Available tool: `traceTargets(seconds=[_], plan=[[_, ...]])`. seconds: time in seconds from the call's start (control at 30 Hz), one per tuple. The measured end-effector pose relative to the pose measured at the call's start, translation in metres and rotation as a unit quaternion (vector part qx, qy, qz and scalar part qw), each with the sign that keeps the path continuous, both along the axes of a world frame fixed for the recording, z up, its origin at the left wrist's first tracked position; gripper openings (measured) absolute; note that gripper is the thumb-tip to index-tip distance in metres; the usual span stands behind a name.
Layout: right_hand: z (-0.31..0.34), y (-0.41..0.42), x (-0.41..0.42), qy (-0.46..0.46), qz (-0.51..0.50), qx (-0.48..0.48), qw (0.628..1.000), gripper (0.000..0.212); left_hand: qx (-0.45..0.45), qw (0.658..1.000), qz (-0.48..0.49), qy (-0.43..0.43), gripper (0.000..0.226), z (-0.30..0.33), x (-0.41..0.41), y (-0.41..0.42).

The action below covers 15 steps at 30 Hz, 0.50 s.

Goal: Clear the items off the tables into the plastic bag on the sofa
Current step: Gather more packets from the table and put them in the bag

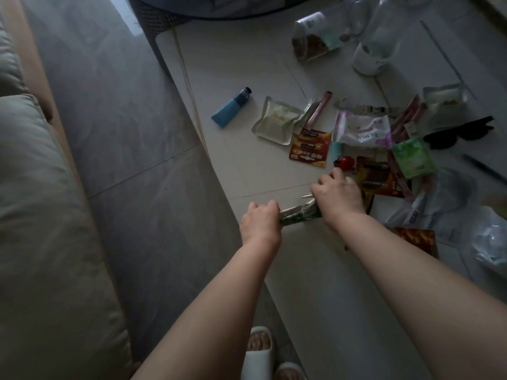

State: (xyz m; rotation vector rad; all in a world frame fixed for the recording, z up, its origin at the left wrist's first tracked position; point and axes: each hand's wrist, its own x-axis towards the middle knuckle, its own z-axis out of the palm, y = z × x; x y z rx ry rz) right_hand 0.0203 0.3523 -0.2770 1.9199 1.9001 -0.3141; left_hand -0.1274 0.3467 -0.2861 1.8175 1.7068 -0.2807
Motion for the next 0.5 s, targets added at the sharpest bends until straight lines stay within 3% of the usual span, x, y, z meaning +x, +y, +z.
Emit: traceTargets(seconds=[0.27, 0.4, 0.5], plan=[[0.012, -0.009, -0.016, 0.05, 0.035, 0.018, 0.998, 0.027, 0.003, 0.999, -0.026, 0.026, 0.021, 0.011, -0.029, -0.01], [0.037, -0.007, -0.034, 0.205, -0.094, 0.024, 0.974, 0.01, -0.017, 0.998, 0.041, 0.038, 0.028, 0.03, -0.045, -0.02], [0.061, -0.018, -0.048, 0.325, -0.211, -0.049, 0.921, 0.012, -0.057, 0.99, 0.131, -0.005, 0.028, 0.055, -0.057, -0.032]])
